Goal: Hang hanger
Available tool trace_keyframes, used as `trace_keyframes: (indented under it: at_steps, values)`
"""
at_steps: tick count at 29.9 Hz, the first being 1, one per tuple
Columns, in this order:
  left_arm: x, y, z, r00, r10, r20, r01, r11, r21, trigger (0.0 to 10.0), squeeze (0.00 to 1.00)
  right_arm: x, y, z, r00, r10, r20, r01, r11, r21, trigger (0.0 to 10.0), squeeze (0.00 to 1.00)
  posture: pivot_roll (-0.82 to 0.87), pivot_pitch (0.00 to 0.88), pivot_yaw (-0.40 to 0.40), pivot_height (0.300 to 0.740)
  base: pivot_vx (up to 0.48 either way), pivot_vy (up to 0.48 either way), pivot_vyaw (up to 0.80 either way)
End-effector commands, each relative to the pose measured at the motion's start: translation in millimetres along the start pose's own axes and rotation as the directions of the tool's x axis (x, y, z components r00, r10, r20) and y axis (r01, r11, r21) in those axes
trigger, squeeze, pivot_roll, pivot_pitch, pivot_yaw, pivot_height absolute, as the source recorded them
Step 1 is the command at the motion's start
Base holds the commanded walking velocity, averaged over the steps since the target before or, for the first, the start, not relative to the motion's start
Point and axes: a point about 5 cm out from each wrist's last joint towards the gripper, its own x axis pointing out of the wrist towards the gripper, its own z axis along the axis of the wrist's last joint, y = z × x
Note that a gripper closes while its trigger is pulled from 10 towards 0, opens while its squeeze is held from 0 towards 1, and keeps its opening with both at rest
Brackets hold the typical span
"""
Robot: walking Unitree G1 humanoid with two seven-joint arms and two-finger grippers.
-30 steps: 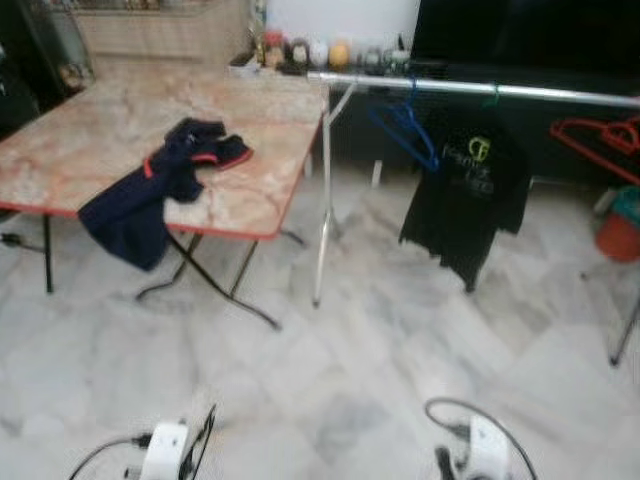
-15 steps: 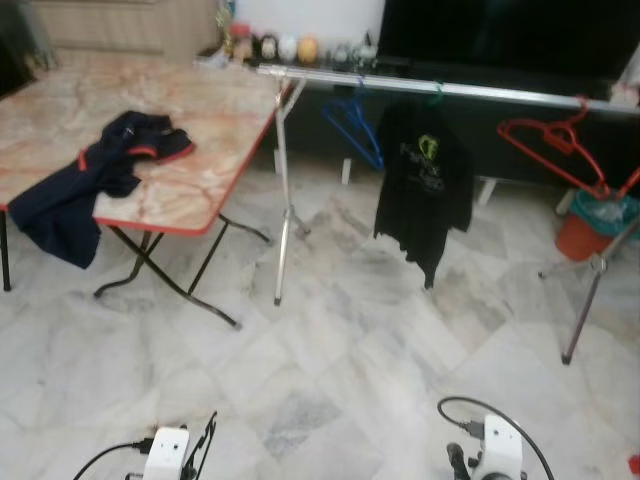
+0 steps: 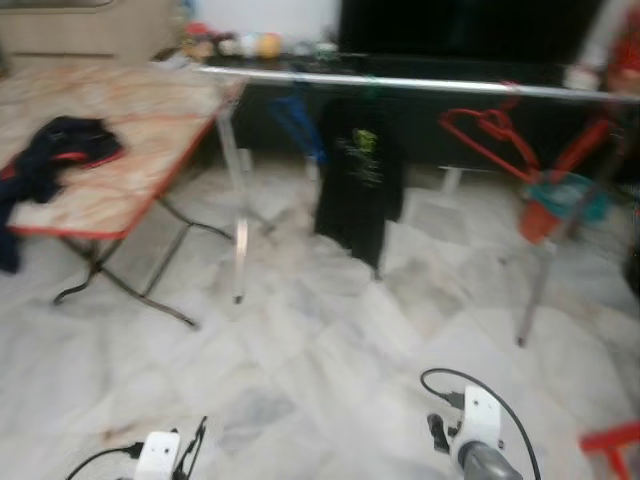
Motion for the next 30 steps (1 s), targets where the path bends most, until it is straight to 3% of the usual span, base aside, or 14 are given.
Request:
trace_keyframes:
  at_steps: [1, 7, 20, 22, 24, 30]
  values:
    - [-2.2, 6.3, -5.3, 1.0, 0.013, -0.026, -0.013, 1.0, 0.013, 10.0, 0.0, -0.1, 9.7, -2.2, 1.0, 0.016, -0.009, -0.016, 1.0, -0.001, 10.0, 0.0, -0.03, 0.001, 0.008, 0.74, 0.0, -0.352, -0.73]
    - [-2.1, 6.6, -5.2, 0.999, 0.016, -0.028, -0.016, 1.0, 0.012, 10.0, 0.0, -1.3, 20.1, -8.5, 1.0, 0.025, -0.019, -0.025, 1.0, -0.003, 10.0, 0.0, -0.03, 0.008, 0.007, 0.74, 0.0, -0.35, -0.65]
    - [-2.5, 7.7, -6.1, 0.999, 0.021, -0.03, -0.021, 1.0, 0.006, 10.0, 0.0, -2.2, 25.4, -9.9, 0.999, 0.046, -0.001, -0.046, 0.998, -0.036, 10.0, 0.0, -0.03, 0.004, 0.0, 0.74, 0.0, -0.344, 0.0]
    - [-2.8, 8.1, -6.6, 0.999, 0.023, -0.031, -0.023, 1.0, 0.005, 10.0, 0.0, -5.7, 5.6, -23.4, 1.0, 0.022, -0.003, -0.022, 0.997, -0.072, 10.0, 0.0, -0.03, 0.004, 0.0, 0.74, 0.0, -0.338, 0.8]
    - [-3.0, 8.1, -7.4, 0.999, 0.026, -0.032, -0.026, 1.0, 0.002, 10.0, 0.0, -7.4, -2.7, -29.1, 1.0, 0.01, -0.012, -0.01, 0.999, -0.034, 10.0, 0.0, -0.02, 0.006, 0.0, 0.74, 0.0, -0.338, 0.77]
    - [-3.6, 7.4, -10.0, 0.999, 0.025, -0.04, -0.025, 1.0, -0.002, 10.0, 0.0, -7.7, -4.6, -30.6, 1.0, 0.019, -0.021, -0.019, 1.0, -0.014, 10.0, 0.0, -0.02, 0.004, 0.001, 0.74, 0.0, -0.222, 0.3]
